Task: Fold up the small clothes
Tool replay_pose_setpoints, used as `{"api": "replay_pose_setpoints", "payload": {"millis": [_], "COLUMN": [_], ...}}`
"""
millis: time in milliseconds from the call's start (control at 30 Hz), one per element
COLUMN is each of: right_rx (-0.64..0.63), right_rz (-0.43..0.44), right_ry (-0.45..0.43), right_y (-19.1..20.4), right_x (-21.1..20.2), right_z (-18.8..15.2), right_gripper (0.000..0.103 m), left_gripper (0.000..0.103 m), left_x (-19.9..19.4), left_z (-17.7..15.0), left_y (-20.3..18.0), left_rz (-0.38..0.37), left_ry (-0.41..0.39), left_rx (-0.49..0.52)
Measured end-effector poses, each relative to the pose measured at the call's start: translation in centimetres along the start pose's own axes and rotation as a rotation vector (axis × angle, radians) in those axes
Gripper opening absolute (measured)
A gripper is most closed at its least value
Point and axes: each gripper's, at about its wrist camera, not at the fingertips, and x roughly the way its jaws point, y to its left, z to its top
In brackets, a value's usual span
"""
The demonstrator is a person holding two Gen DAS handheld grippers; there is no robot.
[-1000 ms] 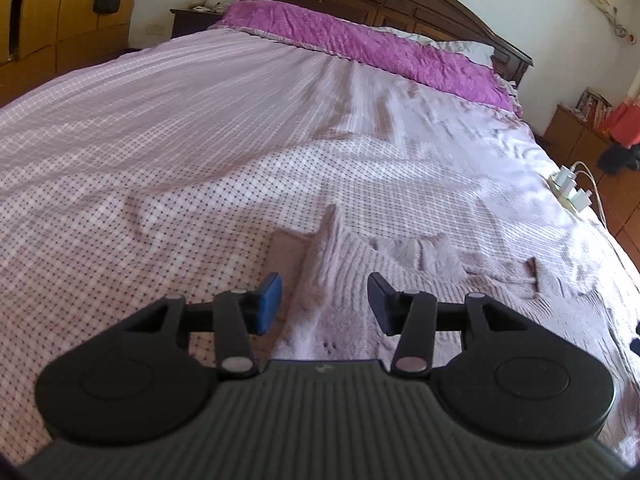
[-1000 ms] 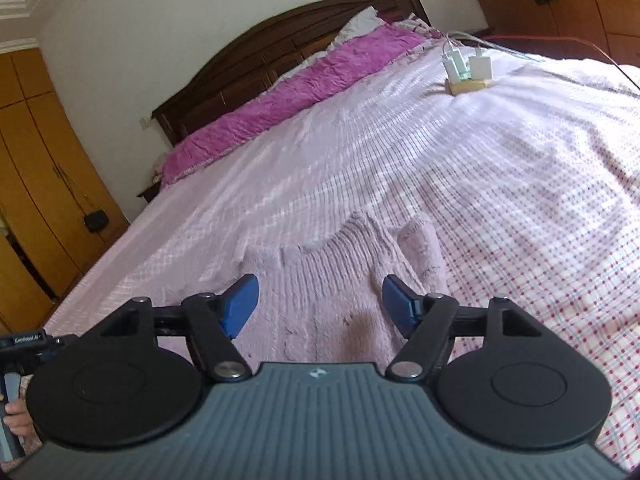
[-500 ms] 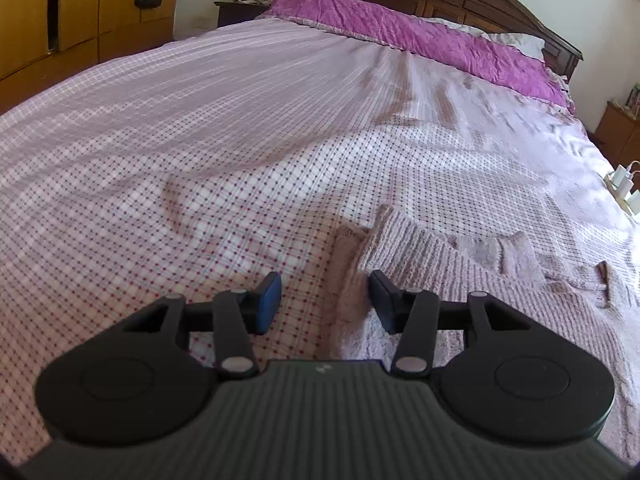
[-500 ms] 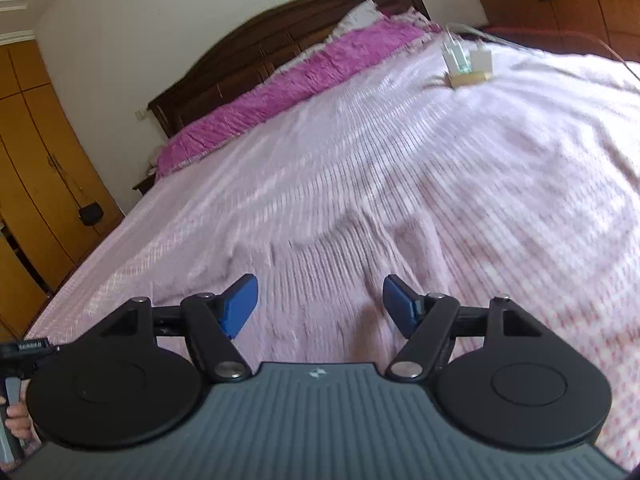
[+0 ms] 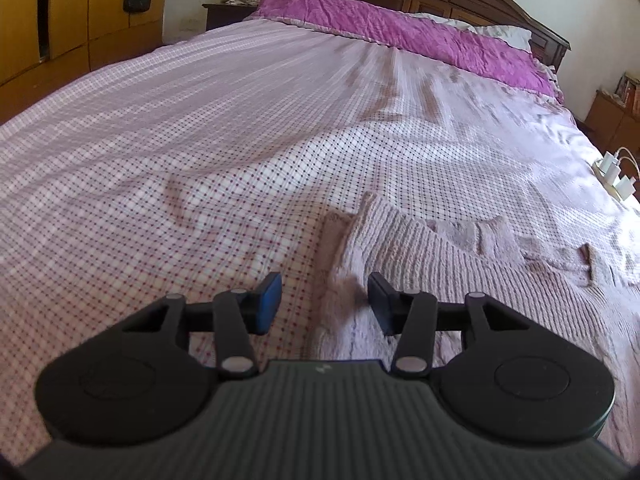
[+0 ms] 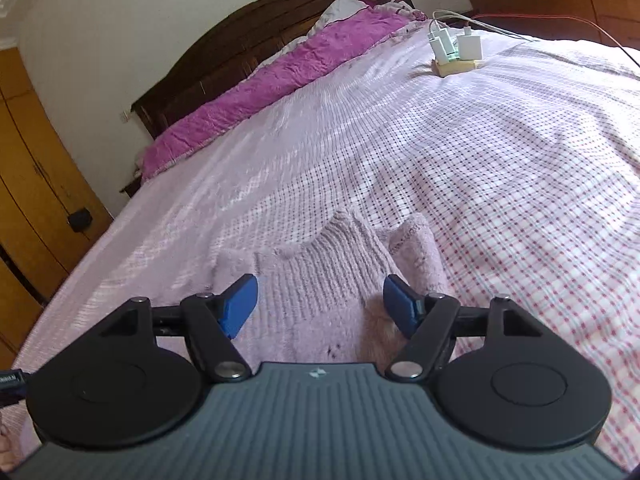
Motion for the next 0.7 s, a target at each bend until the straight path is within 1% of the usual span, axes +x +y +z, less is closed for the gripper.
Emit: {"api": "replay_pose_setpoints", "payload": {"millis": [200, 367, 533, 700], "right_rx": [0.040, 0.063, 0.085, 0.123], "right_rz": [0.008, -0.011, -0.036, -0.048], "right_ry": [-0.025, -0.026, -0.020, 0.002], "right_y": [-0.7, -1.7, -3.1, -4.3], "right_x": [-3.6, -6.1, -7.6, -8.3], "right_z": [-0.2, -1.1, -2.0, -2.9], "right_gripper": [0.076, 0.077, 0.079, 0.080], "left_gripper": [0.050, 0.050, 0.050, 0.050], "left_x": [-3.0, -4.9, -6.1, -6.9], "left_z": [-0.5, -1.2, -2.0, -3.1], "left_y": [-0.1, -0.2, -0.3, -0.4], "left_rz": [-0.013, -0.020, -0.028, -0.033], "left_ry": [-0.014, 0.002, 0.026, 0.046], "left_rx": [0.010, 0.011, 0.005, 0.007]}}
